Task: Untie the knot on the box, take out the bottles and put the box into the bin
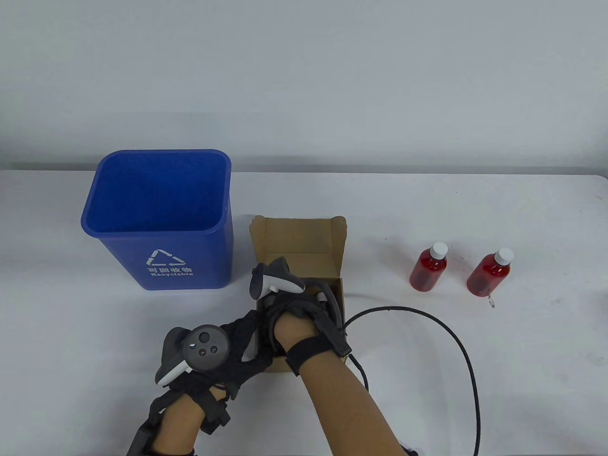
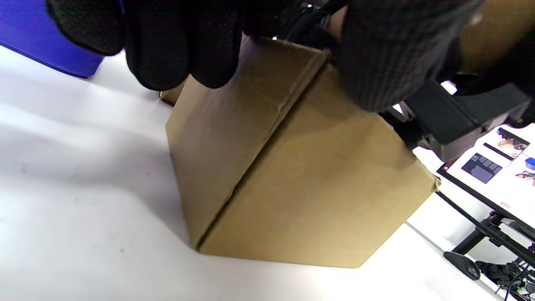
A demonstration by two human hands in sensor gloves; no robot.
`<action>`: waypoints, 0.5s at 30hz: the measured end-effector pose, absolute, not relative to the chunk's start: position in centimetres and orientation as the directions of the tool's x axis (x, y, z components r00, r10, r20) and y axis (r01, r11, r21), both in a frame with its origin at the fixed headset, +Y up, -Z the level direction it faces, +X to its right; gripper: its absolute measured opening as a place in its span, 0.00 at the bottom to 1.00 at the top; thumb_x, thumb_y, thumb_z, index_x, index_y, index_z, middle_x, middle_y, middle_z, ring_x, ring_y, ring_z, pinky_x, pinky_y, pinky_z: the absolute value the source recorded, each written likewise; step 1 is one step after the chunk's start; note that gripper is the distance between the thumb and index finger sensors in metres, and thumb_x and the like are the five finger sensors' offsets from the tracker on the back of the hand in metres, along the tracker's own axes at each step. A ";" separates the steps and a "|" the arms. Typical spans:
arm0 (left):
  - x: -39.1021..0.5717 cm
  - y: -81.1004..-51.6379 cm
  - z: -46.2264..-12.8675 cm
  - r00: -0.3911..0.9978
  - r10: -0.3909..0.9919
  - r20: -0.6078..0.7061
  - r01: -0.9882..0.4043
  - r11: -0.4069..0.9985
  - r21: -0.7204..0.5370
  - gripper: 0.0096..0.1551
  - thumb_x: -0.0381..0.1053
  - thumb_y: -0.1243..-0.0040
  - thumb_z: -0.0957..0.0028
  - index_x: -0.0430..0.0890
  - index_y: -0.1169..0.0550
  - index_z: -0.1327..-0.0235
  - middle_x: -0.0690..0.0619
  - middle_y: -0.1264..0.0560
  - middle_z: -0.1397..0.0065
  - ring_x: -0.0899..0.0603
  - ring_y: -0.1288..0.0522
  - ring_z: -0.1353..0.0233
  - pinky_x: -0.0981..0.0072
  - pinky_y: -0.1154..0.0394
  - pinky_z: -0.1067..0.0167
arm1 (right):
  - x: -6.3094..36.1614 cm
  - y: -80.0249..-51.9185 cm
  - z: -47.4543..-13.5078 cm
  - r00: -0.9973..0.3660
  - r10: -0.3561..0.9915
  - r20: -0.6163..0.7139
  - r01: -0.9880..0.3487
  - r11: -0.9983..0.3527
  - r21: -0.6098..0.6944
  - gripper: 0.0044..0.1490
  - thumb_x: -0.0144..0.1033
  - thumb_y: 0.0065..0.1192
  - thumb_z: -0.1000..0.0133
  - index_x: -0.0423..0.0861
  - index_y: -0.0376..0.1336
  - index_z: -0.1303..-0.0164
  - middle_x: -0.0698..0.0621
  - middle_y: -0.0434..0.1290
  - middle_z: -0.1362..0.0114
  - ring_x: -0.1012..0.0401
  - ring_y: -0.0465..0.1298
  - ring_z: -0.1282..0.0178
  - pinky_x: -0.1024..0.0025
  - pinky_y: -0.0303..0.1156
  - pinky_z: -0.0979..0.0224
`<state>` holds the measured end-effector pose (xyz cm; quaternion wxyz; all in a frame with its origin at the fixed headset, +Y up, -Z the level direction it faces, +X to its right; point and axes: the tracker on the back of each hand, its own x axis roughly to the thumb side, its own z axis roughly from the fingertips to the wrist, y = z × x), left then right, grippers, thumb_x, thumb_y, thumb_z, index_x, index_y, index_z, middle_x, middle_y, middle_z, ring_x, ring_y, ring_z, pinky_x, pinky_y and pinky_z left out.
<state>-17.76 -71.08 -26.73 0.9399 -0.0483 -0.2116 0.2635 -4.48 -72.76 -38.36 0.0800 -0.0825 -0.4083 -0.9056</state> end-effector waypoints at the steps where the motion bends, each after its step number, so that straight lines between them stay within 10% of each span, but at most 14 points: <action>1: -17.8 -71.1 -26.7 0.772 0.516 0.372 -0.475 0.856 -0.202 0.56 0.66 0.36 0.49 0.42 0.47 0.17 0.36 0.35 0.22 0.23 0.31 0.26 0.26 0.37 0.32 | -4.6 -72.9 -38.4 -0.974 -0.083 0.211 0.214 -0.648 0.731 0.61 0.64 0.67 0.48 0.34 0.44 0.24 0.34 0.51 0.25 0.48 0.69 0.38 0.58 0.69 0.39; 15: -17.7 -70.9 -26.6 0.776 0.506 0.377 -0.469 0.862 -0.192 0.57 0.66 0.34 0.50 0.41 0.45 0.18 0.37 0.33 0.24 0.23 0.30 0.27 0.26 0.37 0.32 | -3.1 -71.6 -37.7 -0.990 0.137 0.045 -0.068 -0.719 0.691 0.56 0.56 0.73 0.48 0.34 0.47 0.29 0.35 0.53 0.27 0.46 0.68 0.36 0.55 0.68 0.38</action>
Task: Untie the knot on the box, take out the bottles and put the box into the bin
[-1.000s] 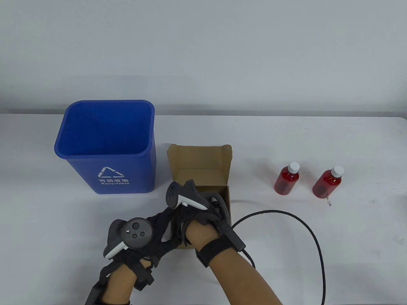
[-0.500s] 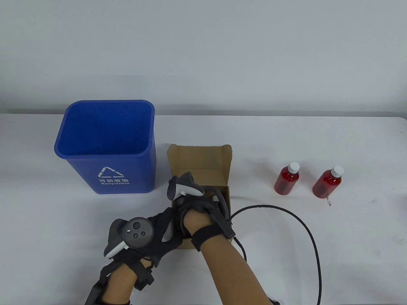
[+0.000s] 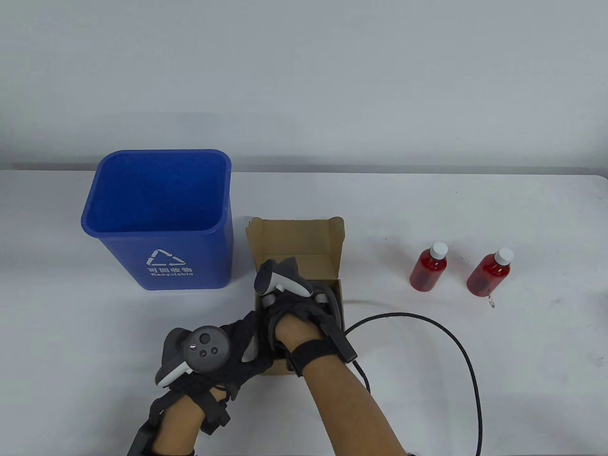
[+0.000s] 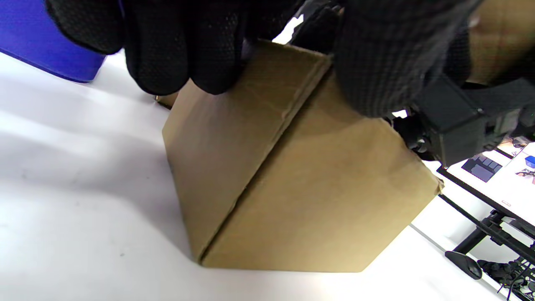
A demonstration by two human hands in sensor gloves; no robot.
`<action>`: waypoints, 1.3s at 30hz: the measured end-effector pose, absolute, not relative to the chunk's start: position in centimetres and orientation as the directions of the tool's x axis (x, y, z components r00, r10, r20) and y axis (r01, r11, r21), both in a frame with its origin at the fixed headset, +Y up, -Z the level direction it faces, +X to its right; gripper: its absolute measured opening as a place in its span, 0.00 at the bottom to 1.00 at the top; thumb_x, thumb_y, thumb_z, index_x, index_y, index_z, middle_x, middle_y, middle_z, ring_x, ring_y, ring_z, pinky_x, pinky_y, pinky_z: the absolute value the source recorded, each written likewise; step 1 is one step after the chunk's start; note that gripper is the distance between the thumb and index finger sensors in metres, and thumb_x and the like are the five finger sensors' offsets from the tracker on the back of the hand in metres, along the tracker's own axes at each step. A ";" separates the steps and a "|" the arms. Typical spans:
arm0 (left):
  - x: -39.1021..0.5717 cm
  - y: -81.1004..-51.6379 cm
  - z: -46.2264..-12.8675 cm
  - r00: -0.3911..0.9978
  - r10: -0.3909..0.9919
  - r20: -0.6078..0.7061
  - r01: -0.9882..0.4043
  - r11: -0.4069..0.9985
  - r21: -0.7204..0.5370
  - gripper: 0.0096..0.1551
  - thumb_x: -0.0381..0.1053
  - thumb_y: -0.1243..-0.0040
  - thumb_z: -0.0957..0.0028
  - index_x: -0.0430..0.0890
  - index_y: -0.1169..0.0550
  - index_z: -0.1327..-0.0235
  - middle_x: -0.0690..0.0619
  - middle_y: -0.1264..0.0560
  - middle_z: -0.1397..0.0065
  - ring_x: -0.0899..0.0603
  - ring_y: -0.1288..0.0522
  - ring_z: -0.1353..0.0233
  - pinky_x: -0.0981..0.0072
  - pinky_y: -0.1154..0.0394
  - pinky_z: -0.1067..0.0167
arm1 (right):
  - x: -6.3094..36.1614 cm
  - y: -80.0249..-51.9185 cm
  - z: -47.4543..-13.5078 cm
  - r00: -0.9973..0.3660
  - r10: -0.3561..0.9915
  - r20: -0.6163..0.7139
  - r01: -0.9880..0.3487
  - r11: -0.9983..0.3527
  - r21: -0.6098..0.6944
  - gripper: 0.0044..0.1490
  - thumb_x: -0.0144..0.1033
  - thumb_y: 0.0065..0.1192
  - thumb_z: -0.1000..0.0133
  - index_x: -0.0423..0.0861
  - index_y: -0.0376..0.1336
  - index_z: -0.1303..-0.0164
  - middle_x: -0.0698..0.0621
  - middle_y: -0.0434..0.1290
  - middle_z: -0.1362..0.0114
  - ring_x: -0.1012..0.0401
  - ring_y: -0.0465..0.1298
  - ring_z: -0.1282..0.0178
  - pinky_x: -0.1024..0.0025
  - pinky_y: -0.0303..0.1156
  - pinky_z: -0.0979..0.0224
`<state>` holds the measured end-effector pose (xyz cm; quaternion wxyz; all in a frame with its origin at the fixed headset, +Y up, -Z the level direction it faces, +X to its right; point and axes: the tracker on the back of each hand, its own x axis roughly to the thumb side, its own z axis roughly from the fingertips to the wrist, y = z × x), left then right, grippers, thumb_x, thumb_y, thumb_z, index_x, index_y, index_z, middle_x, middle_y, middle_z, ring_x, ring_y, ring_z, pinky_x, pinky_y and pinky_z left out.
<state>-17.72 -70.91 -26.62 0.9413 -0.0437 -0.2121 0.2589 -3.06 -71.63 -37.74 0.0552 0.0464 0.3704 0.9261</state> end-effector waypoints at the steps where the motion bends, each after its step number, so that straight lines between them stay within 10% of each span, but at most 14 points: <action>1: -17.7 -70.9 -26.6 0.776 0.506 0.377 -0.469 0.862 -0.192 0.57 0.66 0.34 0.50 0.41 0.45 0.18 0.37 0.33 0.24 0.24 0.30 0.27 0.26 0.37 0.32 | -2.8 -71.4 -37.7 -0.986 0.158 0.042 -0.088 -0.728 0.680 0.56 0.56 0.74 0.49 0.34 0.48 0.30 0.35 0.53 0.28 0.46 0.68 0.36 0.55 0.68 0.38; 15: -17.6 -70.9 -26.6 0.778 0.500 0.381 -0.459 0.866 -0.199 0.57 0.67 0.35 0.50 0.42 0.46 0.17 0.36 0.33 0.24 0.23 0.30 0.27 0.26 0.37 0.32 | 0.5 -64.6 -35.0 -0.908 0.389 0.153 -0.285 -0.843 0.456 0.53 0.57 0.75 0.51 0.36 0.51 0.33 0.37 0.56 0.29 0.46 0.70 0.38 0.53 0.69 0.40; 26: -17.6 -71.0 -26.4 0.781 0.502 0.372 -0.461 0.865 -0.198 0.56 0.67 0.36 0.49 0.43 0.47 0.17 0.36 0.33 0.24 0.23 0.30 0.27 0.26 0.37 0.32 | 11.1 -57.3 -33.4 -0.875 0.470 0.115 -0.459 -0.881 0.111 0.54 0.54 0.77 0.52 0.36 0.50 0.32 0.36 0.54 0.27 0.44 0.69 0.36 0.50 0.69 0.38; 39: -17.5 -71.0 -26.3 0.782 0.503 0.368 -0.463 0.864 -0.198 0.56 0.67 0.36 0.49 0.43 0.47 0.17 0.36 0.33 0.24 0.23 0.30 0.27 0.26 0.37 0.32 | 25.4 -61.7 -32.6 -0.831 0.544 -0.115 -0.532 -0.838 -0.124 0.55 0.48 0.80 0.53 0.37 0.49 0.30 0.37 0.52 0.26 0.42 0.67 0.32 0.48 0.68 0.36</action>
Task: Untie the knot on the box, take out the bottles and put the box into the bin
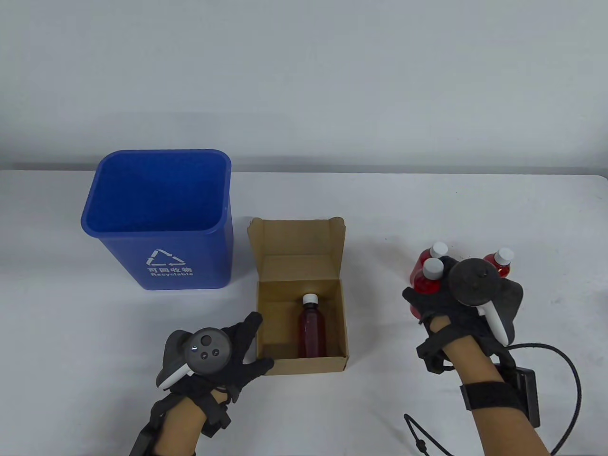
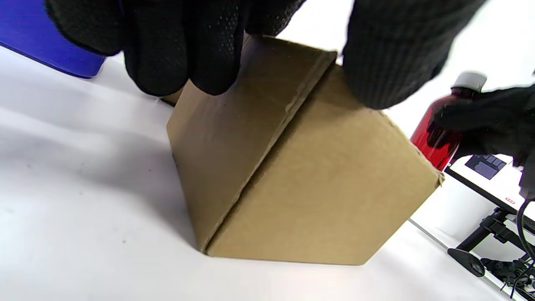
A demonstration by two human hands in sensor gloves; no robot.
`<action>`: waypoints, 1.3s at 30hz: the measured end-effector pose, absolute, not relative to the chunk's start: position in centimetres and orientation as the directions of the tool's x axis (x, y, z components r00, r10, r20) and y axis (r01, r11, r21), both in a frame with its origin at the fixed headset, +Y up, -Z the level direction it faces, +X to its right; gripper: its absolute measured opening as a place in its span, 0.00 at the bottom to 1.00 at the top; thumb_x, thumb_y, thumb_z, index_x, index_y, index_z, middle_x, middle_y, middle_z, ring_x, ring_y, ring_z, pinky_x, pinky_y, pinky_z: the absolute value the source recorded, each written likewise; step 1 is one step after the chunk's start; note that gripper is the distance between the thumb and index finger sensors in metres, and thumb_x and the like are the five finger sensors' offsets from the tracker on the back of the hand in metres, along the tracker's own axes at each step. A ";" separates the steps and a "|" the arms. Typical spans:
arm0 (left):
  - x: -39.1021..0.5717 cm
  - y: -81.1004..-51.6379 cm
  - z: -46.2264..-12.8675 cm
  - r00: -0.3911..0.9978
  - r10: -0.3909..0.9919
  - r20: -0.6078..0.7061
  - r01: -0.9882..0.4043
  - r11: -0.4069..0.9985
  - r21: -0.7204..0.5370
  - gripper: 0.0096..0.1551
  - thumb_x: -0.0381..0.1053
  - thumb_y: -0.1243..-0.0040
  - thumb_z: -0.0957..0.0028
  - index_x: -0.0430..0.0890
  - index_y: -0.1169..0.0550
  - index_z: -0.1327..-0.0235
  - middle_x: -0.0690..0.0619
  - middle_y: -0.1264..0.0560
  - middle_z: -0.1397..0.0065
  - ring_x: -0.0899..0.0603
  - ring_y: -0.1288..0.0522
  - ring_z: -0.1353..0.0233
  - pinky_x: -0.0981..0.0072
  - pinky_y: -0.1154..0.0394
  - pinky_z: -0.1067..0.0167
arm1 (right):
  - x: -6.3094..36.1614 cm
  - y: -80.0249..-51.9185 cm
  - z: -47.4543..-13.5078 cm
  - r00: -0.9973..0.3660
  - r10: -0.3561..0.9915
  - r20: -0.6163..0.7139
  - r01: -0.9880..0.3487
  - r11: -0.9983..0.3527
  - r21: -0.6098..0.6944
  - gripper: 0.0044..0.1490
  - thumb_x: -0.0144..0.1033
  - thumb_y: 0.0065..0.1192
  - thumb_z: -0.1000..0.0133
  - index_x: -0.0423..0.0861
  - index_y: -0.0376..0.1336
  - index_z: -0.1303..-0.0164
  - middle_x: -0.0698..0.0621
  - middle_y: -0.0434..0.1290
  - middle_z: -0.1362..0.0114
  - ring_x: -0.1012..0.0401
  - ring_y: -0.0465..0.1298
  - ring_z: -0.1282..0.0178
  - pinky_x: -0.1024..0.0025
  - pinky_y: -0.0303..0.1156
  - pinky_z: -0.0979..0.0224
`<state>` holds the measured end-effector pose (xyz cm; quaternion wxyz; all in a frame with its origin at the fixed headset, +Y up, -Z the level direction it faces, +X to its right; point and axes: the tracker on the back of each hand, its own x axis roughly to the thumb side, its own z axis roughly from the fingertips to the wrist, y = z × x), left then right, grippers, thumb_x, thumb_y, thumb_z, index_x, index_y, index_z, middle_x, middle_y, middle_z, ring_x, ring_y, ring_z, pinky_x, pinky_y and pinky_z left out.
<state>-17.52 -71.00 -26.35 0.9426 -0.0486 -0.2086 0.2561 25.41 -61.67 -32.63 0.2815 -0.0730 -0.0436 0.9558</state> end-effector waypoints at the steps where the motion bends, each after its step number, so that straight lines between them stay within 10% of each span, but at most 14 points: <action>1: -17.5 -71.0 -26.4 0.780 0.506 0.368 -0.465 0.862 -0.199 0.57 0.67 0.36 0.49 0.43 0.47 0.17 0.36 0.33 0.24 0.23 0.29 0.27 0.26 0.37 0.32 | 26.6 -62.4 -32.7 -0.820 0.556 -0.137 -0.539 -0.830 -0.145 0.55 0.48 0.80 0.54 0.37 0.49 0.30 0.37 0.52 0.26 0.42 0.67 0.32 0.48 0.68 0.36; 22: -17.5 -71.0 -26.5 0.786 0.502 0.361 -0.462 0.865 -0.197 0.57 0.67 0.37 0.50 0.44 0.47 0.17 0.38 0.33 0.23 0.23 0.30 0.27 0.26 0.37 0.32 | 34.2 -72.2 -34.7 -0.696 0.677 -0.238 -0.659 -0.734 -0.163 0.56 0.48 0.80 0.54 0.46 0.46 0.28 0.43 0.52 0.23 0.42 0.67 0.27 0.45 0.67 0.32; 39: -17.5 -71.0 -26.5 0.785 0.502 0.362 -0.462 0.865 -0.196 0.57 0.67 0.37 0.49 0.44 0.48 0.17 0.36 0.33 0.24 0.23 0.29 0.27 0.26 0.36 0.32 | 30.3 -61.9 -31.4 -0.817 0.574 -0.045 -0.562 -0.812 -0.154 0.60 0.50 0.75 0.50 0.39 0.41 0.25 0.38 0.44 0.22 0.38 0.59 0.26 0.40 0.61 0.31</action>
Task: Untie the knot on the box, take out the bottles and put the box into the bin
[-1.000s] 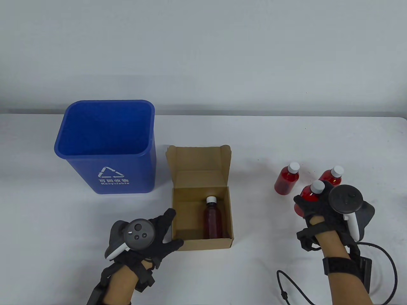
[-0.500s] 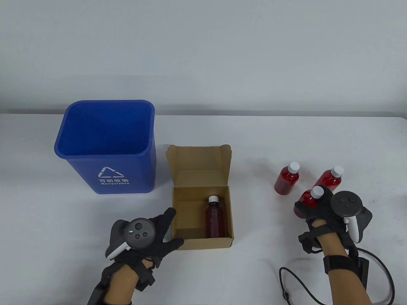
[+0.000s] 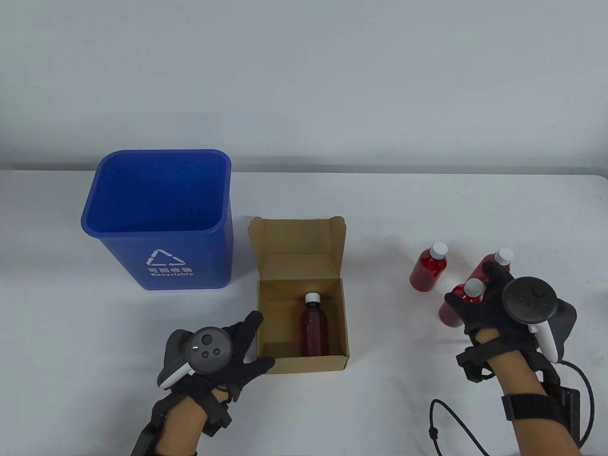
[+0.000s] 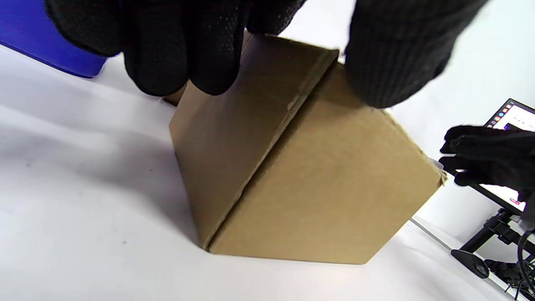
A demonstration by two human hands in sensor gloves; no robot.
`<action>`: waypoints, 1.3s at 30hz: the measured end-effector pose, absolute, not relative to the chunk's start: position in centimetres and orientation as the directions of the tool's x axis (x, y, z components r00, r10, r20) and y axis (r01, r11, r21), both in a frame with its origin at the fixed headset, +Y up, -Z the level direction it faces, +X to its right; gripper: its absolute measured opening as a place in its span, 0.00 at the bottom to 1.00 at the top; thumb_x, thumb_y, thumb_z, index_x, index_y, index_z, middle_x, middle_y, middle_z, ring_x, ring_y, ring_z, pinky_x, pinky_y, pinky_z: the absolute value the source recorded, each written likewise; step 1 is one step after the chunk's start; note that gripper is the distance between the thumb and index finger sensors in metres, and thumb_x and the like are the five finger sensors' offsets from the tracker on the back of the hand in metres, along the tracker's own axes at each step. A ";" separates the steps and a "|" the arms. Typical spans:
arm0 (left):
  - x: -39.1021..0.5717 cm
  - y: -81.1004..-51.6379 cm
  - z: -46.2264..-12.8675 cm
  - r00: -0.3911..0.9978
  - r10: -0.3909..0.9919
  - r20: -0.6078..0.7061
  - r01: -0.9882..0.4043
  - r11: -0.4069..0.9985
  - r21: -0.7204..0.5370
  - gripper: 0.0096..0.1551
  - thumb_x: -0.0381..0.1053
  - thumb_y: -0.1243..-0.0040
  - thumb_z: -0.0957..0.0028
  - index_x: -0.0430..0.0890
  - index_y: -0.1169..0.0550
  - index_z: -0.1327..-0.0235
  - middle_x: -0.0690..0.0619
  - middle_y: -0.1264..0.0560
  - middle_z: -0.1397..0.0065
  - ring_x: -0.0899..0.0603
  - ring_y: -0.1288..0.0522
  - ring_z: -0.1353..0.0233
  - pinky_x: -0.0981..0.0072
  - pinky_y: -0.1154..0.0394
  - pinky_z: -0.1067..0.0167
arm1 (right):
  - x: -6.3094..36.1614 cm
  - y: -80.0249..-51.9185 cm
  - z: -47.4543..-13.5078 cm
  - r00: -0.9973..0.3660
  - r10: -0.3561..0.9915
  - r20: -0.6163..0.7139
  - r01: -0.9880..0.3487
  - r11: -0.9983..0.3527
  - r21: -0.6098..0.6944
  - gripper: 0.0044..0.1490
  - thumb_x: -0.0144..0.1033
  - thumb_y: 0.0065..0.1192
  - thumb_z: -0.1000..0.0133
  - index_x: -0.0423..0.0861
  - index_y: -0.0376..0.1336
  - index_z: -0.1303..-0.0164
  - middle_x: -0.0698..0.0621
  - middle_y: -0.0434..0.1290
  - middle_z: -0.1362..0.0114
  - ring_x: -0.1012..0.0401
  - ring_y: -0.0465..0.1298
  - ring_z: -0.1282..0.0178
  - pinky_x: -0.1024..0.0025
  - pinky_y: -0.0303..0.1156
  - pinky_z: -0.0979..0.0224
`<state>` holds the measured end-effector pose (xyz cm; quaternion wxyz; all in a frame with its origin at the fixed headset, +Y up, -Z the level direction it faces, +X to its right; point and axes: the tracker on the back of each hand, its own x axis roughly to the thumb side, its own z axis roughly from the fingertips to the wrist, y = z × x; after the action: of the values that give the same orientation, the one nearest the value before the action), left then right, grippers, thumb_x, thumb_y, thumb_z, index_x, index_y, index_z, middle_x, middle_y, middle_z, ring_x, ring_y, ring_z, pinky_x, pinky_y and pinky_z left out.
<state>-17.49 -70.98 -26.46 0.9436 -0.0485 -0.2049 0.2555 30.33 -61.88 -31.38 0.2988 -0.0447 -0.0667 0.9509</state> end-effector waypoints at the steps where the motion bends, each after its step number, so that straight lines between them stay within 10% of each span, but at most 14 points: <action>1: -17.5 -71.0 -26.5 0.785 0.502 0.362 -0.463 0.865 -0.196 0.57 0.67 0.37 0.49 0.44 0.48 0.17 0.36 0.33 0.24 0.23 0.30 0.27 0.26 0.36 0.32 | 29.7 -61.3 -31.2 -0.827 0.562 -0.030 -0.551 -0.820 -0.153 0.60 0.50 0.75 0.50 0.39 0.41 0.25 0.37 0.44 0.22 0.38 0.59 0.26 0.40 0.61 0.31; 16: -17.5 -71.1 -26.4 0.777 0.515 0.363 -0.472 0.857 -0.205 0.57 0.67 0.37 0.49 0.44 0.48 0.17 0.36 0.33 0.24 0.23 0.29 0.27 0.27 0.36 0.32 | 11.2 -57.7 -29.8 -0.955 0.166 0.245 -0.176 -0.984 -0.019 0.60 0.51 0.73 0.50 0.35 0.42 0.25 0.34 0.46 0.22 0.41 0.64 0.31 0.46 0.65 0.35; 39: -17.6 -71.1 -26.5 0.774 0.515 0.369 -0.465 0.857 -0.220 0.57 0.68 0.37 0.49 0.45 0.49 0.17 0.38 0.33 0.23 0.23 0.30 0.27 0.26 0.36 0.32 | -1.1 -68.6 -35.4 -0.950 -0.299 0.088 0.298 -0.793 0.531 0.54 0.58 0.63 0.47 0.31 0.51 0.26 0.31 0.57 0.26 0.46 0.77 0.43 0.57 0.75 0.46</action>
<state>-17.56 -71.10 -26.49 0.9399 -0.0581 -0.2125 0.2608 -1.05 -68.57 -35.39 -0.1577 -0.0002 0.2806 0.9468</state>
